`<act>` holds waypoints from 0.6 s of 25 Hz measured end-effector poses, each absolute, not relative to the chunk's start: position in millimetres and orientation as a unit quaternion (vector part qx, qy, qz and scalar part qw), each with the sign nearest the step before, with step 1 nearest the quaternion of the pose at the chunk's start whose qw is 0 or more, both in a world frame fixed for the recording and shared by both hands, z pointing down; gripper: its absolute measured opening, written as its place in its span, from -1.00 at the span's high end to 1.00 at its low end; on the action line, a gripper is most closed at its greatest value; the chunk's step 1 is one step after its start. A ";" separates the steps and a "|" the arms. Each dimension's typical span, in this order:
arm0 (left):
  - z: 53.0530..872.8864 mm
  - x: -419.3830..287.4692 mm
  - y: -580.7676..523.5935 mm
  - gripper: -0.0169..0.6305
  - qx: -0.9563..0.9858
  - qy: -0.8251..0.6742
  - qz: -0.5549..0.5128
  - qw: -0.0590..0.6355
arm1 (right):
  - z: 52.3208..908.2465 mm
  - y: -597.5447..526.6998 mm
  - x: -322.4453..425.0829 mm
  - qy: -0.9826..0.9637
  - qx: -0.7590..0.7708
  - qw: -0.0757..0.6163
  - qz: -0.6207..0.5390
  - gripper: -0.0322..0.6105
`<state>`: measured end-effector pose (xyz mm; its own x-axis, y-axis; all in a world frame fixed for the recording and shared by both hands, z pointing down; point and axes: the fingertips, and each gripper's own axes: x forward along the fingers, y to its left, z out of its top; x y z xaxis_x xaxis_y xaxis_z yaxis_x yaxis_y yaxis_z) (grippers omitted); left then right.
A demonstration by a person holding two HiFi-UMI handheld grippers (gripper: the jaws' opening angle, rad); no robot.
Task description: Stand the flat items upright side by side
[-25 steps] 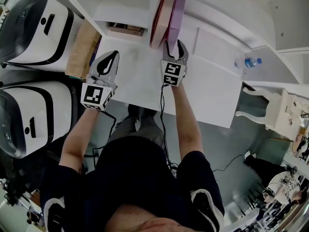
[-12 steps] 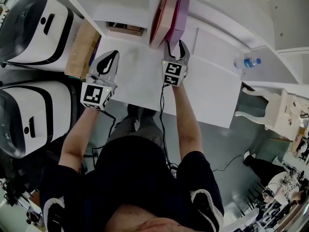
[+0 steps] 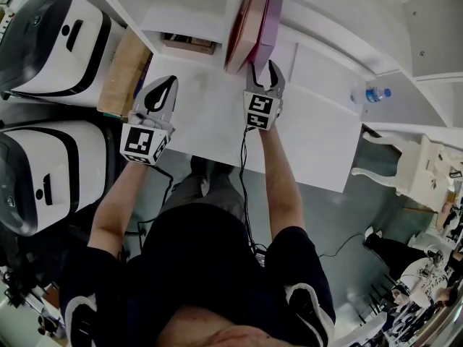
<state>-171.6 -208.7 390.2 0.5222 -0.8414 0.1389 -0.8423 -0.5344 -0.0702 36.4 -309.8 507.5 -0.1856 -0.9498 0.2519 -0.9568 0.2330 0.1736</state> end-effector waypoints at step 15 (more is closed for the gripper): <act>387.7 -173.1 -208.5 0.94 0.873 -0.483 0.076 0.001 | 497.4 -293.4 37.0 -0.772 0.618 0.150 0.009 0.24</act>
<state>-173.1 -208.5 387.7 0.5226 -0.8420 0.1336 -0.8424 -0.5341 -0.0710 37.0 -293.4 497.4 -0.1916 -0.9510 0.2428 -0.9565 0.2363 0.1710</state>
